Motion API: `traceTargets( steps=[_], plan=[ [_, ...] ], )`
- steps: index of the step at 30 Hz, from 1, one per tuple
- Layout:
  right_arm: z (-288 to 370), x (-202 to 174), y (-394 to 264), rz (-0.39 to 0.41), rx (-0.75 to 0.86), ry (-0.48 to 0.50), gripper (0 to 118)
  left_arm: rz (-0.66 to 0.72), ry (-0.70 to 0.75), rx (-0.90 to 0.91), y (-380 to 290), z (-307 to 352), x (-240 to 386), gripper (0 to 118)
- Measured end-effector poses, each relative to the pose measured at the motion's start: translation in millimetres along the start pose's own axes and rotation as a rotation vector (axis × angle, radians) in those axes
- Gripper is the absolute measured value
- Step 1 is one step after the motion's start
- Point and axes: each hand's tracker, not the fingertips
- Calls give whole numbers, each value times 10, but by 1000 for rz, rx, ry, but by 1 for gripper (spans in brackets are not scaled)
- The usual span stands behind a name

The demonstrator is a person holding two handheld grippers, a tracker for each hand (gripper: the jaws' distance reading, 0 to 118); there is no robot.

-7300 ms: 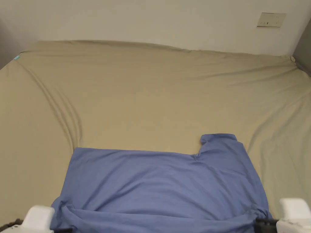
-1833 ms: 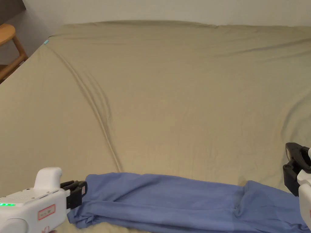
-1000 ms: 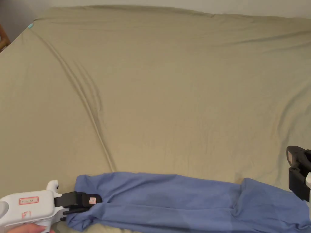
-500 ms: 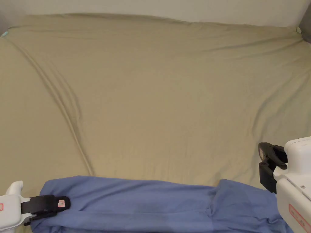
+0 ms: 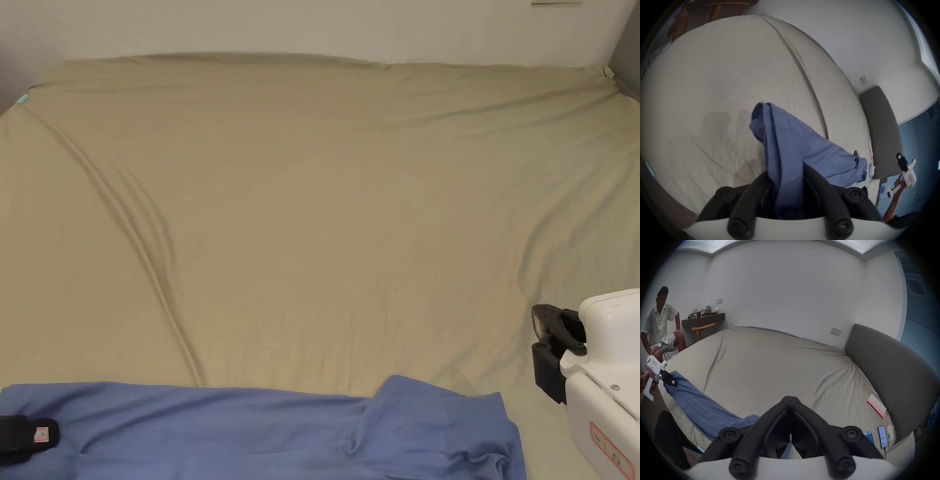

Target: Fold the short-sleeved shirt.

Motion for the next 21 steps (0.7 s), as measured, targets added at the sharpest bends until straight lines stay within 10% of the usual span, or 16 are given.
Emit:
traceTargets(
  steps=[21],
  plan=[
    [155,95,-64,-12,8,15,0,-265,64,-252,-747,-1760,1975,8]
  ],
)
